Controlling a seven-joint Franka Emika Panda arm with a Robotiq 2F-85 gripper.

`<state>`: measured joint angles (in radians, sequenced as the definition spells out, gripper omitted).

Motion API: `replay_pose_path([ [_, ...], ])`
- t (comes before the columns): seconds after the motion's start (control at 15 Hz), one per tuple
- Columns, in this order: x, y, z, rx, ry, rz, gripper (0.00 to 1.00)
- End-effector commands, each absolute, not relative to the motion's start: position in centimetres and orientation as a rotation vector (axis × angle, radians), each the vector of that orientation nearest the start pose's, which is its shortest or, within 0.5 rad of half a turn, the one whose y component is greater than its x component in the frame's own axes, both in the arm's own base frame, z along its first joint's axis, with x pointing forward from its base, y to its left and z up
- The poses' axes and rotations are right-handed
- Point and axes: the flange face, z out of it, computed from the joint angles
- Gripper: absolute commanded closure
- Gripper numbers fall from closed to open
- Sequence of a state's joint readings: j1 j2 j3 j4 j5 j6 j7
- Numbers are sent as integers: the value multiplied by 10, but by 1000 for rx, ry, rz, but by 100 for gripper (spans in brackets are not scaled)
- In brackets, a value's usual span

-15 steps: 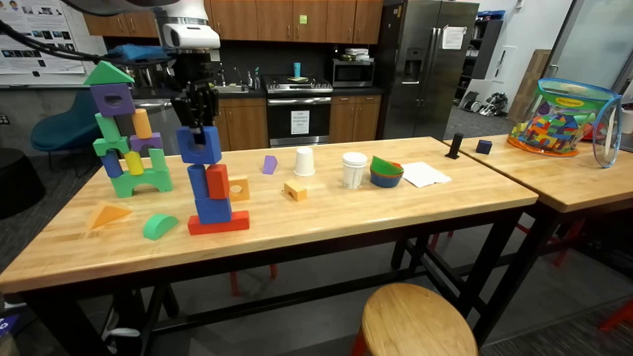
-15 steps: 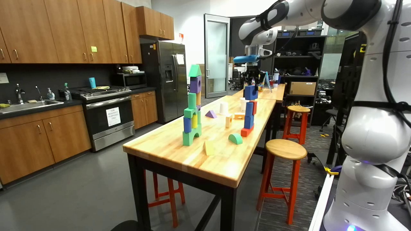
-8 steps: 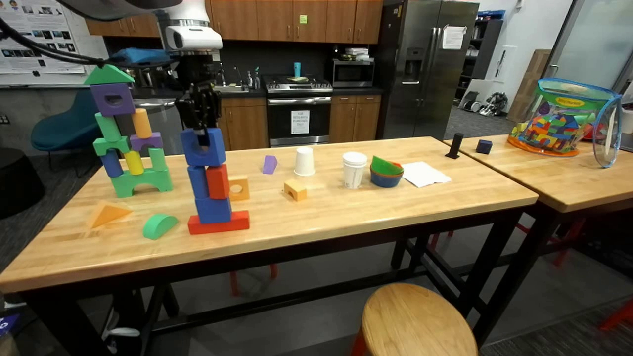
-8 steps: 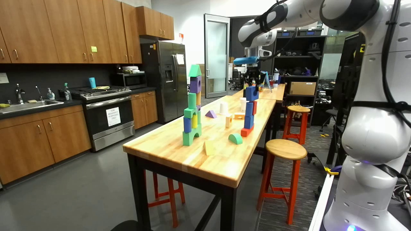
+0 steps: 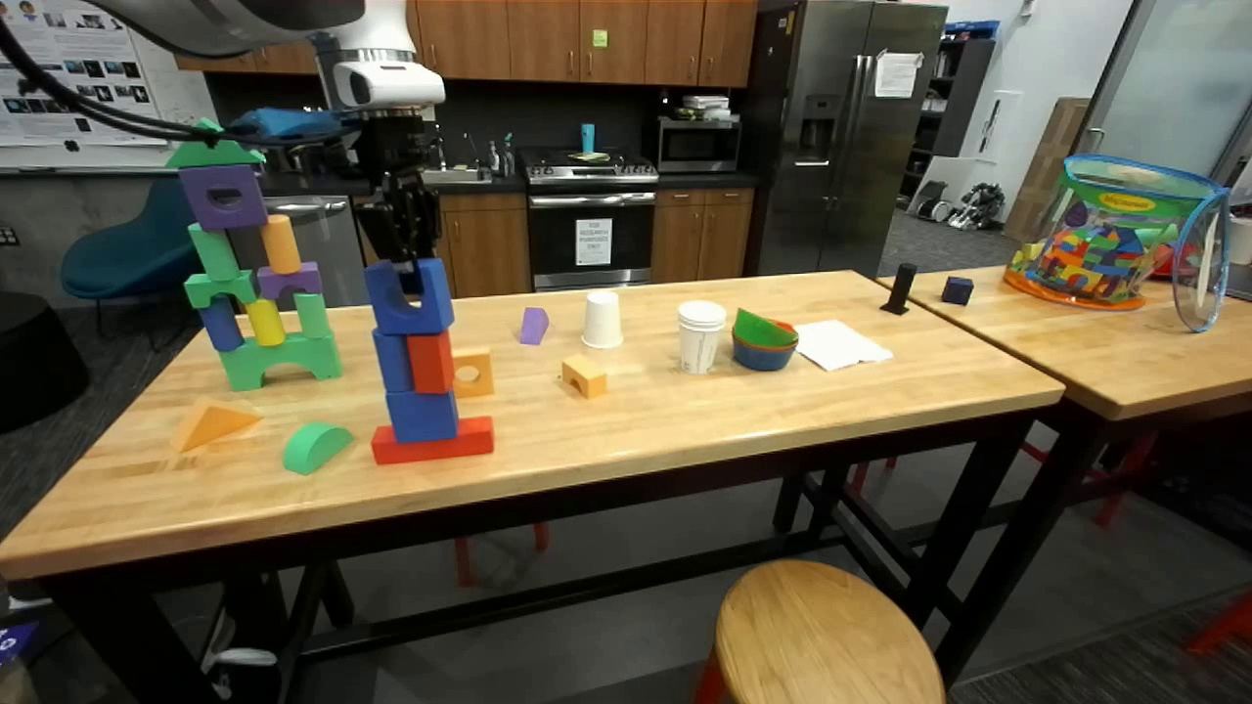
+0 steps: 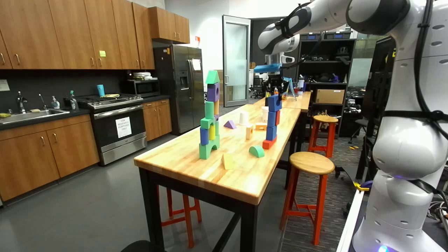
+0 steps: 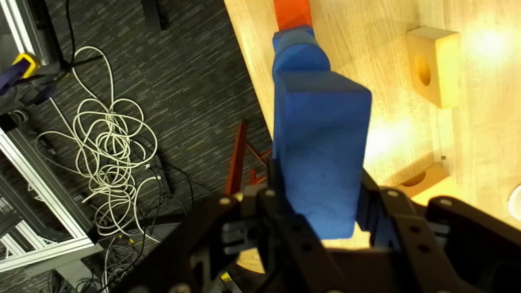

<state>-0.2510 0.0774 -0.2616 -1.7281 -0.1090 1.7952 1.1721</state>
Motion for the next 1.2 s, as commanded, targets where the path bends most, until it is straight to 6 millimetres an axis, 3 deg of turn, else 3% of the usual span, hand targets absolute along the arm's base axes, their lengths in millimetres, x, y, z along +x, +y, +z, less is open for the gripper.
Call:
replay_pose_path([
  [0.0,508,-289,530,-2248,2382,-84,85],
  [0.2,506,-286,532,-2277,2351,-47,85],
  [0.67,493,-285,567,-2291,2301,-95,85],
  [1.13,501,-276,573,-2127,2334,-46,85],
])
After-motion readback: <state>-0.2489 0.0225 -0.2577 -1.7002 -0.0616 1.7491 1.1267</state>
